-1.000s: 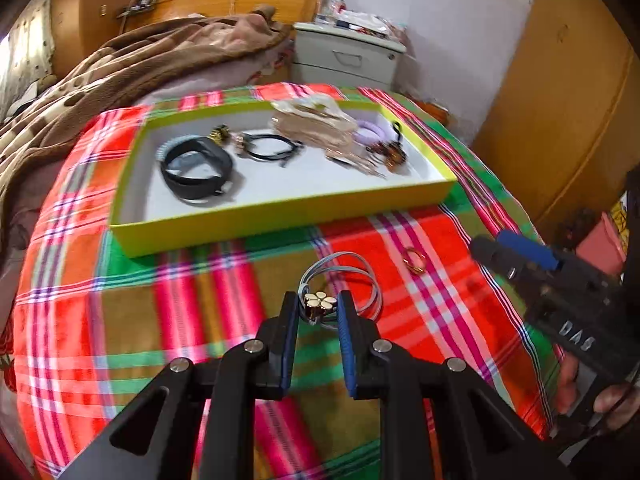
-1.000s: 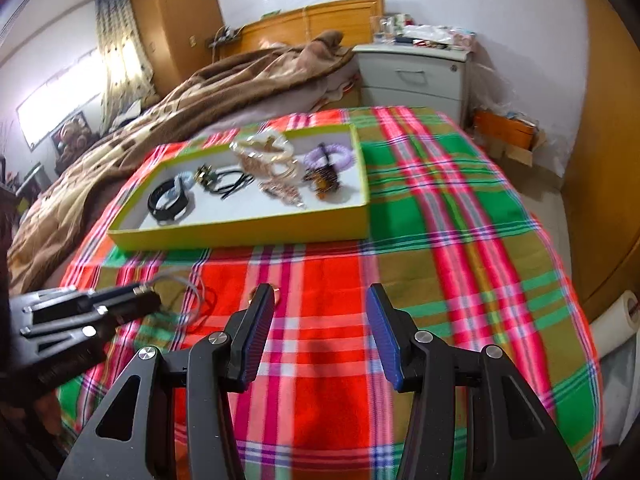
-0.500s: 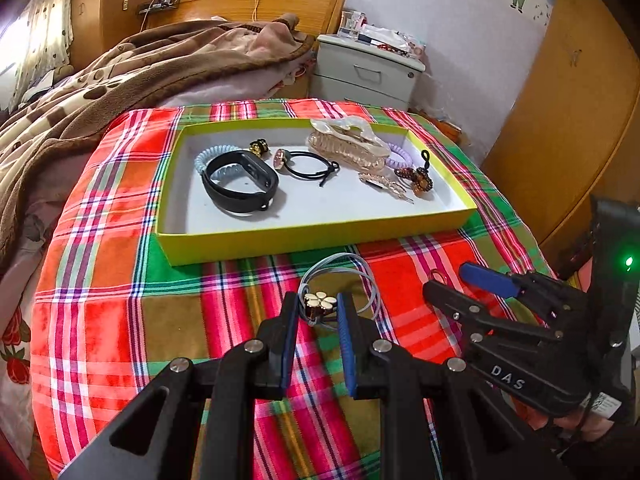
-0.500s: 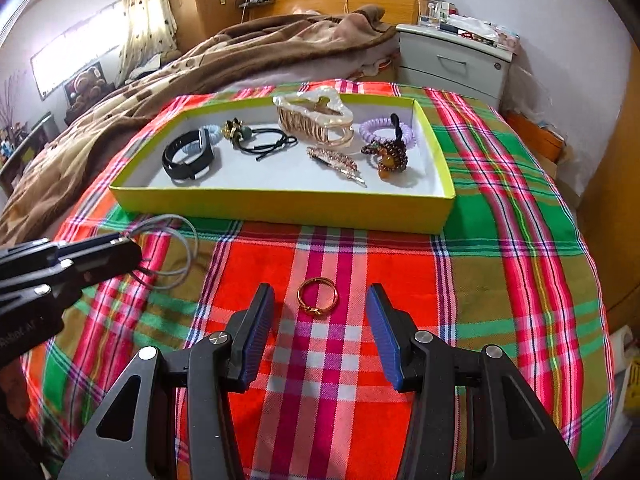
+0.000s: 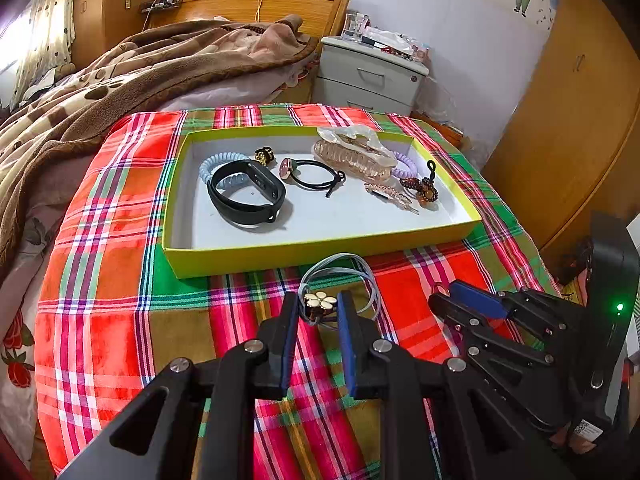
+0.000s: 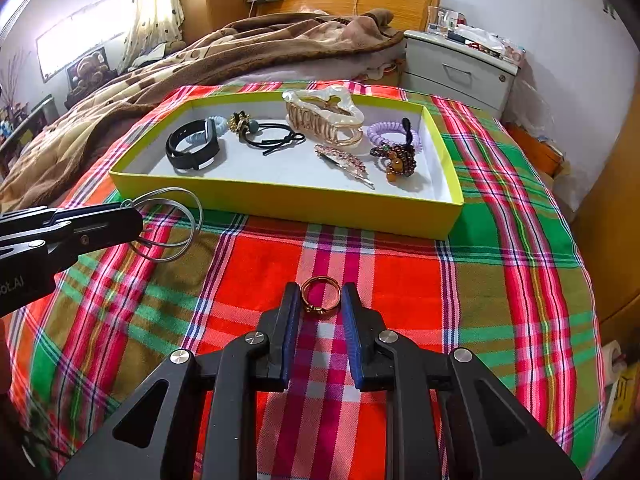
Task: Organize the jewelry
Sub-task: 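Grasp the gold ring with the right tool, then carry the gray hair tie and gold ring into the box lid and open both tools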
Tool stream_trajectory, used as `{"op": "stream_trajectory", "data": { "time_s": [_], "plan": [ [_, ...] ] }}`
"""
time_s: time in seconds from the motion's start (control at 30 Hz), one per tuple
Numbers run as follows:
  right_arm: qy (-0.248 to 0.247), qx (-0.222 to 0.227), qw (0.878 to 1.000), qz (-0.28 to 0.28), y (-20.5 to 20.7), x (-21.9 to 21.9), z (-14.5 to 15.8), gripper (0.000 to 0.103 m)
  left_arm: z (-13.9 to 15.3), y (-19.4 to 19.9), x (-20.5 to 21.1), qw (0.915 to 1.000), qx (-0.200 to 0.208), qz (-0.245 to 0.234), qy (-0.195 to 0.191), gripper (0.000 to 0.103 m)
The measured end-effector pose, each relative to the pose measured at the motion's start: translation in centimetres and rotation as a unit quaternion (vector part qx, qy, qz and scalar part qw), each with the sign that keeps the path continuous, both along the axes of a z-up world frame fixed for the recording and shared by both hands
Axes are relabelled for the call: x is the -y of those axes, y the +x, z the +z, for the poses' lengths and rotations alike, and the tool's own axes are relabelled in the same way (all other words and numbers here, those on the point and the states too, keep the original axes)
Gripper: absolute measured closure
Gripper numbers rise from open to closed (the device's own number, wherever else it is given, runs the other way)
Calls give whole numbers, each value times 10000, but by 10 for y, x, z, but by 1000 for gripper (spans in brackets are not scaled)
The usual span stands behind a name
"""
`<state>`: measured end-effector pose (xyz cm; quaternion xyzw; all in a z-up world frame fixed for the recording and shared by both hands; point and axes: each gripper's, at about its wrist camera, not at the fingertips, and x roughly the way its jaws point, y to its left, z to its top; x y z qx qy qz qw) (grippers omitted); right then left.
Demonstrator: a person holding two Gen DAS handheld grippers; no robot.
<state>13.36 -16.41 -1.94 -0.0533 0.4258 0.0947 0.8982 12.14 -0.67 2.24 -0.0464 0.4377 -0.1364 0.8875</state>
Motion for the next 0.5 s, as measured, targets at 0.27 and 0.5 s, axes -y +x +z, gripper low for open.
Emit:
{"op": "stream_trajectory", "data": {
  "time_s": [0.27,0.5],
  "plan": [
    [315,484,9983,-98,6,9,37,81,15,10,0,9999,140,10,-22,83],
    [478,506,9975,-95,35,5,44,81,32,35,6,9995,288,-68,-70,83]
  ]
}}
